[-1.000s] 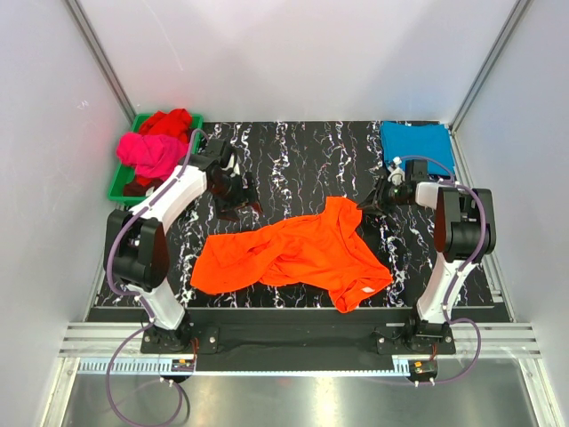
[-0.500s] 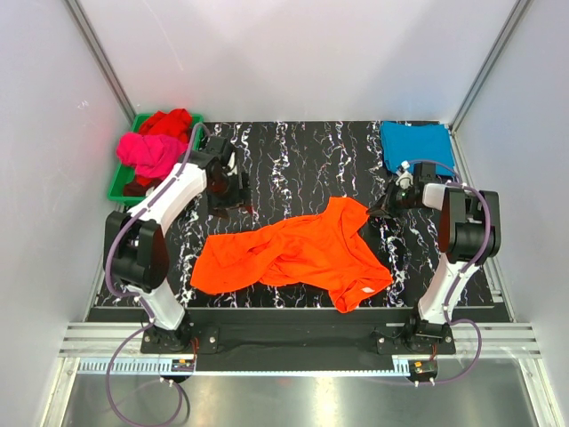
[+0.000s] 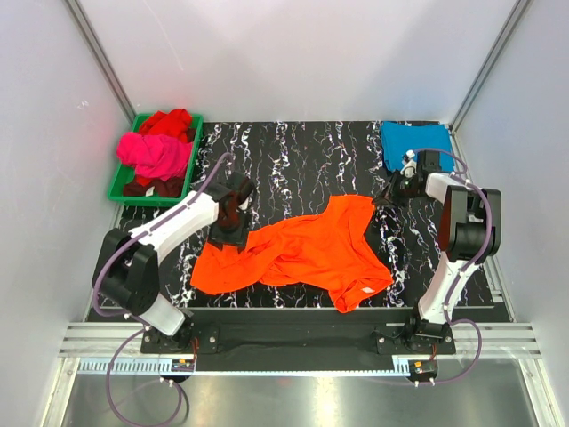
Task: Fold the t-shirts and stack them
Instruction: Flatten the tshirt out
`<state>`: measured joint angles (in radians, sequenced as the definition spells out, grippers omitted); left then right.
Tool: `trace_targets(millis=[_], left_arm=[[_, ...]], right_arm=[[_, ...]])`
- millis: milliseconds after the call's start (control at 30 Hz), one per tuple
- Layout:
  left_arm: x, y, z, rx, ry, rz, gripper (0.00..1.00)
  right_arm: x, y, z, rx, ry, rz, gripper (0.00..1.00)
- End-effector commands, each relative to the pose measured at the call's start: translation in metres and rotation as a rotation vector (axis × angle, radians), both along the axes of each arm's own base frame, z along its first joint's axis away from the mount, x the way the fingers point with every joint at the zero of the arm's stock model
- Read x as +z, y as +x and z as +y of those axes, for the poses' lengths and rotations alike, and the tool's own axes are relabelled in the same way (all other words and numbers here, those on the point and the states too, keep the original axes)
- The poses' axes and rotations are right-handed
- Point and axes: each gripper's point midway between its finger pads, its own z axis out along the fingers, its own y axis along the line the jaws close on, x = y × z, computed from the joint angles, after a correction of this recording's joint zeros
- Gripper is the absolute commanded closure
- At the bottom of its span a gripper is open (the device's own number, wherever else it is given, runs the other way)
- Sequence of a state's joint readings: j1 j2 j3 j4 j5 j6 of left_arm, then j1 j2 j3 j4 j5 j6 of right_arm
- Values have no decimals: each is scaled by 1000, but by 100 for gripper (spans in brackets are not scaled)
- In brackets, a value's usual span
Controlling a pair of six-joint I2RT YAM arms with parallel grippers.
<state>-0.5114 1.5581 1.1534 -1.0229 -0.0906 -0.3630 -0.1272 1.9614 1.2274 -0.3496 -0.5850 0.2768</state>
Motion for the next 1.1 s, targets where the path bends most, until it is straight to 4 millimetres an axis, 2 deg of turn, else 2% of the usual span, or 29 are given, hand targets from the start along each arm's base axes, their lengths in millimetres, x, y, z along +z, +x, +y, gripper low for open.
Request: trace_targets(millis=[0,200,267,400,733,867,1067], left_arm=[[7,1,13,-26,61,-60,44],[-5,-7,33,-161,209,-46,47],[-8,-9,26,-184,164,-49,49],[-12,-9,27,-196,181,-67,54],[-29,-19,14,-281,228,-25,58],[-33,-21,13,-292,242,-7,65],[-36,-21,20,-275,301,9,65]], right_arm=[[1,4,-8,-23,-17,17,100],[6,10,-8,-27,-3,6,100],[9,12,-9,-30,2,4,100],[14,17,-11,-30,5,-7,100],[19,21,-14,-33,12,-14,100],[19,21,-14,-31,16,-11,100],[20,21,-18,-36,18,-13,100]])
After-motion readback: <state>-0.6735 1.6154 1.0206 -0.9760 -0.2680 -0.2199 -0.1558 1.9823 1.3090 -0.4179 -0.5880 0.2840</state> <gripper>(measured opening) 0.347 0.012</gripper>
